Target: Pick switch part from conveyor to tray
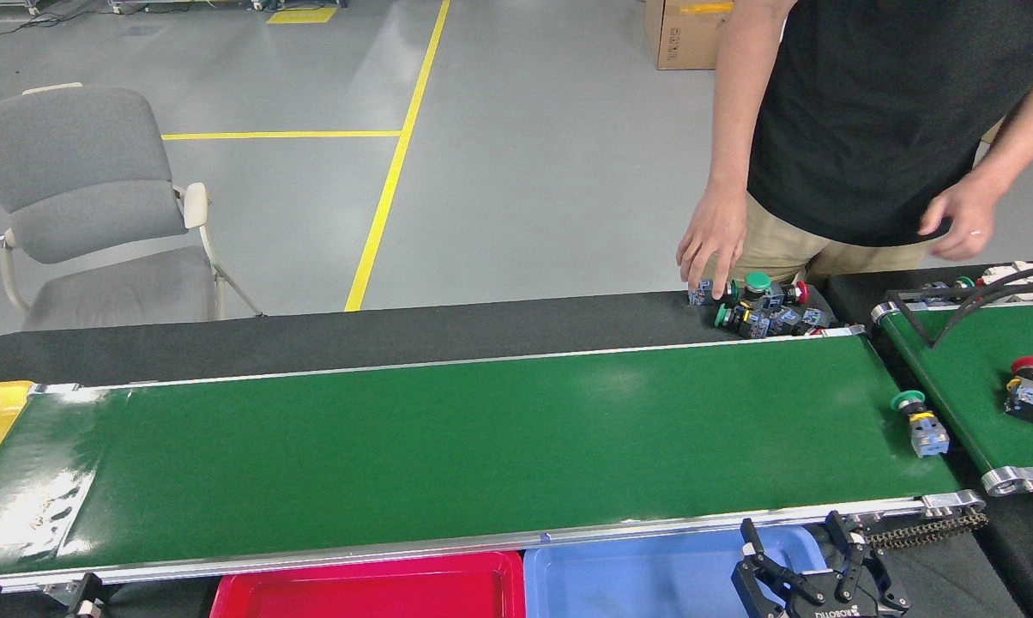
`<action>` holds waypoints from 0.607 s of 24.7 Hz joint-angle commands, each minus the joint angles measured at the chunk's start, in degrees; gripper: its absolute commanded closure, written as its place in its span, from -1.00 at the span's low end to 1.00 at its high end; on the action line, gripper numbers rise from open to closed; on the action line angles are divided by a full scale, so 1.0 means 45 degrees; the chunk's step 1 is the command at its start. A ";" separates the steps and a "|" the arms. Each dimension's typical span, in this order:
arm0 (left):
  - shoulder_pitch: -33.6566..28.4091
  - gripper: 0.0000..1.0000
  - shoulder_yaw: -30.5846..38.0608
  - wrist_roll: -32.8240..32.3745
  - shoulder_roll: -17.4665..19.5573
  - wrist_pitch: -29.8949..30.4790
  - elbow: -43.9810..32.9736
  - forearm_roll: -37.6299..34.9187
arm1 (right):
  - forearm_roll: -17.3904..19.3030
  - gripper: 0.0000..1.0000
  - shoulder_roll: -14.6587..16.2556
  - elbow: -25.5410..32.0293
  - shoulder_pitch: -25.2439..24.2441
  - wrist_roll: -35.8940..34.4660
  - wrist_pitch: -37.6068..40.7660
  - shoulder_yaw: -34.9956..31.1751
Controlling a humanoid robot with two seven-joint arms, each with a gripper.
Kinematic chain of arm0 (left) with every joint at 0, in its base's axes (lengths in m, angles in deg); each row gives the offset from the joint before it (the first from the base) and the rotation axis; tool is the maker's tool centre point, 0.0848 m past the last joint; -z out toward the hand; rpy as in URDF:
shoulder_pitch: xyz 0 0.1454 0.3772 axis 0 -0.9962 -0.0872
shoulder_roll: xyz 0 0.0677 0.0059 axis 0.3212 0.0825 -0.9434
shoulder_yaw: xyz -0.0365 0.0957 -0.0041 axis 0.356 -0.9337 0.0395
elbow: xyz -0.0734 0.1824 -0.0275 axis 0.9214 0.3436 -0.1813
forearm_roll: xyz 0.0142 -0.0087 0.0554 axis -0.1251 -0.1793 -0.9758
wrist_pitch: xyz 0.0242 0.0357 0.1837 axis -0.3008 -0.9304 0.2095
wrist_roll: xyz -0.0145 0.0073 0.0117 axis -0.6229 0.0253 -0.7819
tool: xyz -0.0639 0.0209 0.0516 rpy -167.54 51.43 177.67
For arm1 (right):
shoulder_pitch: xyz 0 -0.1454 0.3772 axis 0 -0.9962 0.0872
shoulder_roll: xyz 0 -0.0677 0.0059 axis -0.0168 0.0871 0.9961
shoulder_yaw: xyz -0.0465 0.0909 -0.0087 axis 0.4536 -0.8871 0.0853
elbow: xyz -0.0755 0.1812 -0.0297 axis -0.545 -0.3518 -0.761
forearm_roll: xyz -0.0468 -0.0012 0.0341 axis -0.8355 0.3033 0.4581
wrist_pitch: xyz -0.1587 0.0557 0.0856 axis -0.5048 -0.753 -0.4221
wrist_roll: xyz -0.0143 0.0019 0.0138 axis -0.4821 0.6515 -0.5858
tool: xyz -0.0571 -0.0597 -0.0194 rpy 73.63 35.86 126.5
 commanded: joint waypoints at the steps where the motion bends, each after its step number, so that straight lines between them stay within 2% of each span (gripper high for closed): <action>1: 0.0021 -1.00 0.0020 0.0099 0.0154 0.0041 0.0030 0.0096 | 0.0016 -1.00 -0.0071 0.0160 0.0105 0.0272 -0.0127 -0.0067; 4: 0.0158 -1.00 -0.0038 0.0099 0.0154 0.0041 0.0050 0.0115 | 0.0075 -1.00 -0.0110 0.0082 0.0222 0.0526 -0.0400 -0.0321; 6: 0.0178 -1.00 -0.0019 0.0099 0.0115 0.0041 0.0030 0.0252 | 0.0133 -1.00 -0.0052 0.0063 0.0398 0.1249 -0.0654 -0.0614; 9: 0.0178 -1.00 -0.0019 0.0099 0.0135 0.0041 0.0167 0.1169 | 0.0153 -1.00 -0.0071 -0.0015 0.0984 0.2069 -0.0654 -0.1180; 11: 0.0197 -1.00 -0.0038 0.0099 0.0193 0.0080 0.0265 0.1775 | 0.0153 -1.00 -0.0071 -0.0426 0.1277 0.2089 -0.0693 -0.1317; 15: 0.0373 -1.00 -0.0078 0.0099 0.0564 0.0080 0.0265 0.1834 | 0.0133 -1.00 -0.0013 -0.1637 0.2234 0.2128 -0.0693 -0.1298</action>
